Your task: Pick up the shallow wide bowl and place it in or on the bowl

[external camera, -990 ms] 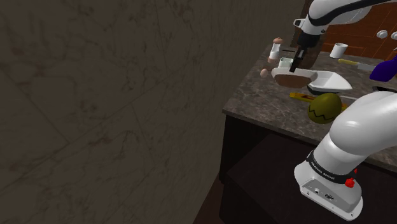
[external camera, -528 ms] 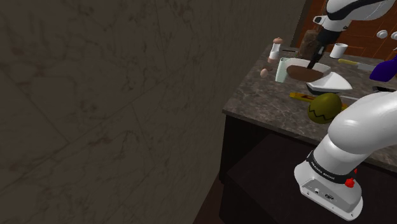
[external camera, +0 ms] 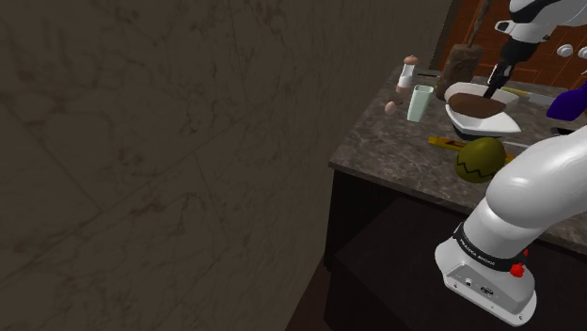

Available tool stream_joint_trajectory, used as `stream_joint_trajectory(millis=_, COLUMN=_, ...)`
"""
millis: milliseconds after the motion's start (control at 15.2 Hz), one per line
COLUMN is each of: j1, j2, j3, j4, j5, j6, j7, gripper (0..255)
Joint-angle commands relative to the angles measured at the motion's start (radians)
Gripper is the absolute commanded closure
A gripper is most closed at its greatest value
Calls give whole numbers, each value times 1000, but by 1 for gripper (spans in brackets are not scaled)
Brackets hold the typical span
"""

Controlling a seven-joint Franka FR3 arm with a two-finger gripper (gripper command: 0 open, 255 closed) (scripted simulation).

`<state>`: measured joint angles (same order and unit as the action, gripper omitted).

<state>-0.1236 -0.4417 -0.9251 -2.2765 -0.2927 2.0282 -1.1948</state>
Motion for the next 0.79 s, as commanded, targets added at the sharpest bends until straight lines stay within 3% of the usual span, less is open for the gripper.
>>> stream_joint_trajectory(millis=0, j1=17, j2=37, j3=-61, j4=60, j5=19, j6=-16, j7=-67, gripper=255)
stream_joint_trajectory(millis=726, j1=65, j2=115, j3=-167, j4=-12, j5=55, j6=127, j7=-125, gripper=255)
